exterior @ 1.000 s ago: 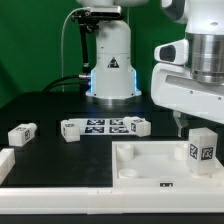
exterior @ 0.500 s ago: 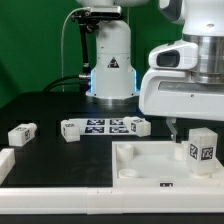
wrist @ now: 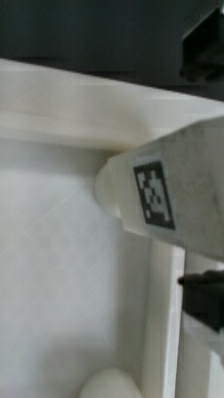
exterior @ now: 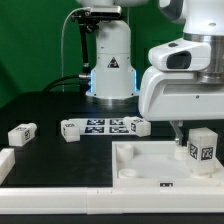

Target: Assemble one leg

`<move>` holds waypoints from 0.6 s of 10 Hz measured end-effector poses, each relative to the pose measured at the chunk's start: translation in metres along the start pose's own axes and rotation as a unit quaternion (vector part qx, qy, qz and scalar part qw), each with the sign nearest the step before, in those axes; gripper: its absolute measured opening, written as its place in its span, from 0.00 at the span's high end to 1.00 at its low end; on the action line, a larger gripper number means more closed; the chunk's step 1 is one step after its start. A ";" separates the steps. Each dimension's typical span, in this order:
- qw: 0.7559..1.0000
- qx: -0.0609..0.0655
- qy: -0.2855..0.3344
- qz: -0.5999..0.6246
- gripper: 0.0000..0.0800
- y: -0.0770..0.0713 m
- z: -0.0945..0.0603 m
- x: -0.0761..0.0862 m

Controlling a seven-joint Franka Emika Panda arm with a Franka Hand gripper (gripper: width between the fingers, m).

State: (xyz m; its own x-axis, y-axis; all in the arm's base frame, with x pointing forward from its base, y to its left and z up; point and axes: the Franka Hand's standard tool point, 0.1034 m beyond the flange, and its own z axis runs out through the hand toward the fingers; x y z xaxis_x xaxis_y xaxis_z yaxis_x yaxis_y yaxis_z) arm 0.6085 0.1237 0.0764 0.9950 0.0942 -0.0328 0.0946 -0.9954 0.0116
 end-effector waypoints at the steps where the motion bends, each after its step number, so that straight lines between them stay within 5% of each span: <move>1: 1.000 0.000 0.000 0.000 0.52 0.000 0.000 0.000; 2: 1.000 0.000 0.000 0.000 0.64 0.000 0.000 0.000; 6: 0.997 0.003 0.001 0.079 0.64 0.000 0.000 0.000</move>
Offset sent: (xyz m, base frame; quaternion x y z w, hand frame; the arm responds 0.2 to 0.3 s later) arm 0.0000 0.0000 0.0000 0.0000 0.0000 0.0899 0.9960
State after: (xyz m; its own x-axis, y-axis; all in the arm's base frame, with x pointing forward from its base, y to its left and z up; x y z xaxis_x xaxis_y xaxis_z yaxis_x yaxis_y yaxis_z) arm 0.6088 0.1240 0.0764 0.9975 -0.0641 -0.0291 -0.0638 -0.9979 0.0109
